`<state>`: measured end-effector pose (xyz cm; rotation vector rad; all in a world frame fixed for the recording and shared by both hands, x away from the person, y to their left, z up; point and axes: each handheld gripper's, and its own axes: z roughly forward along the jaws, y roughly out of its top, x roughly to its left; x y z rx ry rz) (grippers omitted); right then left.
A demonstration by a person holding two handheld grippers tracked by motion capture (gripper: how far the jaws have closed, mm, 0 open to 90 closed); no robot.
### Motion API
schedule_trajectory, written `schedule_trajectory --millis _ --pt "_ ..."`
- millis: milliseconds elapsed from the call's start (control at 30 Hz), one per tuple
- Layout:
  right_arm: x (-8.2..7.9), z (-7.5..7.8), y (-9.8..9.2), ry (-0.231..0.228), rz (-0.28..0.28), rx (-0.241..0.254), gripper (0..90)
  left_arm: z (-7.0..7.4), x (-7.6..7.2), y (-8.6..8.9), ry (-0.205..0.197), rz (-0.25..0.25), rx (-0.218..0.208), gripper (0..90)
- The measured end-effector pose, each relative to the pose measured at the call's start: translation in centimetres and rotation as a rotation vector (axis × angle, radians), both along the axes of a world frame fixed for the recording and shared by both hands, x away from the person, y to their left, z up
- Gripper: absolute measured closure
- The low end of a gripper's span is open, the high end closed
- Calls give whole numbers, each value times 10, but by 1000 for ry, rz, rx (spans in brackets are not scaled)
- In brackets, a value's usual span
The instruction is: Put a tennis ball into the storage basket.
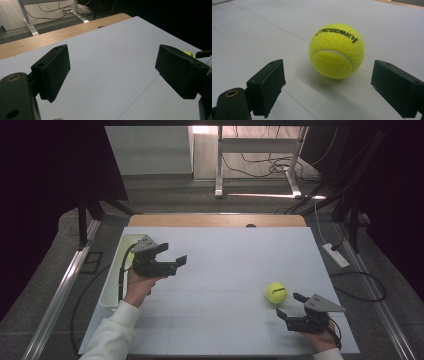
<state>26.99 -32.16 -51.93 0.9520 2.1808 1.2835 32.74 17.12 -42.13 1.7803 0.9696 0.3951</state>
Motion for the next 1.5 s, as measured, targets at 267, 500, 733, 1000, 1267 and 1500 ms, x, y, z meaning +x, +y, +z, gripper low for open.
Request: schedule_trajectory --millis 267,500,733,1000,1267,1500 --pt "1 0 0 1 3 2 117 -1 -3 -12 -8 -34 4 132" --pt "1 0 0 0 2 2 117 -1 -4 -19 -10 -54 9 133" --pt "0 0 0 0 2 1 117 -2 -3 -27 -9 -74 15 133" --pt "0 0 0 1 2 2 117 -3 -3 -35 -12 -91 11 133" --pt "2 0 0 2 1 3 117 -5 -4 -45 -12 -117 8 133" --pt "2 0 1 -2 0 -2 117 -9 -3 -54 -6 -144 8 133"
